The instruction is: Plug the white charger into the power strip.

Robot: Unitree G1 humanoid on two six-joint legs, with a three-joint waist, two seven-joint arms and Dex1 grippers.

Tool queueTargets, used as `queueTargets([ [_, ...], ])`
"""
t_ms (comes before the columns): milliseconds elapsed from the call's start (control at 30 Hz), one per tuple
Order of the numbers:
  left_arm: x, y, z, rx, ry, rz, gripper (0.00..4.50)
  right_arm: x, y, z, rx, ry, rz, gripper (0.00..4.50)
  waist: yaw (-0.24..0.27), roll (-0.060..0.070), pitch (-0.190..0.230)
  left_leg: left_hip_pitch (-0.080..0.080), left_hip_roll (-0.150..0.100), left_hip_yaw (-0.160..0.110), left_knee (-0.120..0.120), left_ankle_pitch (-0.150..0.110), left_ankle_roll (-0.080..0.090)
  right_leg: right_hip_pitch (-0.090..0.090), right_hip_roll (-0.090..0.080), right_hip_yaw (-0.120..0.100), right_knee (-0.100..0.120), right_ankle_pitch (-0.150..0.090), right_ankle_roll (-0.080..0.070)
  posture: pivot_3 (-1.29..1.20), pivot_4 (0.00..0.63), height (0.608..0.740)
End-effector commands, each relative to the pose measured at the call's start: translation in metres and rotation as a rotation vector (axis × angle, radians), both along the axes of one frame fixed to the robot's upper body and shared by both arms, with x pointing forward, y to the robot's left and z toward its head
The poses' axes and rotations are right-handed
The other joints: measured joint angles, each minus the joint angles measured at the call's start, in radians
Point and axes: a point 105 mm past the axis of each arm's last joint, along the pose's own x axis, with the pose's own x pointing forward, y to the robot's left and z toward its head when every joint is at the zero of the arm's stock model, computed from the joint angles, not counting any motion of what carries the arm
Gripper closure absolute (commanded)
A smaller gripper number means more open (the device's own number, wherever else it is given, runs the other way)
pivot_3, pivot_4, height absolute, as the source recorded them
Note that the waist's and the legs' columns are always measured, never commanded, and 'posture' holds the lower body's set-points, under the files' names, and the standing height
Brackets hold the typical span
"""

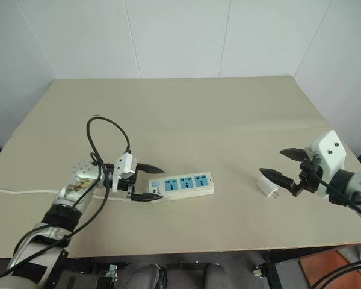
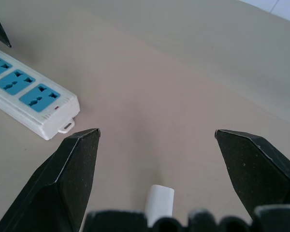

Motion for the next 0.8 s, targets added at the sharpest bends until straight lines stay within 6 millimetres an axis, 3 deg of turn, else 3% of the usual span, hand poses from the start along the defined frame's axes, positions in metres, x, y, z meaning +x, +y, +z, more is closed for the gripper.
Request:
queueTargets([
  [33, -0.001, -0.004, -0.007, -0.004, -0.023, 0.011, 0.07, -0.003, 0.005, 0.011, 0.006, -0.037, 0.018, 0.00, 0.000, 0.000, 0.000, 0.000, 0.000, 0.000, 0.000, 0.000, 0.000, 0.000, 0.000, 0.000, 0.000, 0.000, 0.000, 0.00, 0.150, 0.740],
  [333, 0.006, -0.009, -0.009, -0.075, -0.016, 0.084, 0.07, -0.004, 0.007, 0.012, 0.009, -0.035, 0.025, 0.00, 0.015, 0.000, 0.000, 0.000, 0.000, 0.000, 0.000, 0.000, 0.000, 0.001, 0.000, 0.000, 0.000, 0.000, 0.000, 0.00, 0.150, 0.740],
  [800, -0.003, -0.008, -0.019, -0.113, 0.037, 0.074, 0.07, -0.002, 0.007, 0.014, -0.001, -0.032, 0.040, 0.00, 0.018, 0.000, 0.000, 0.000, 0.000, 0.000, 0.000, 0.000, 0.000, 0.001, 0.000, 0.000, 0.000, 0.000, 0.000, 0.00, 0.150, 0.740],
])
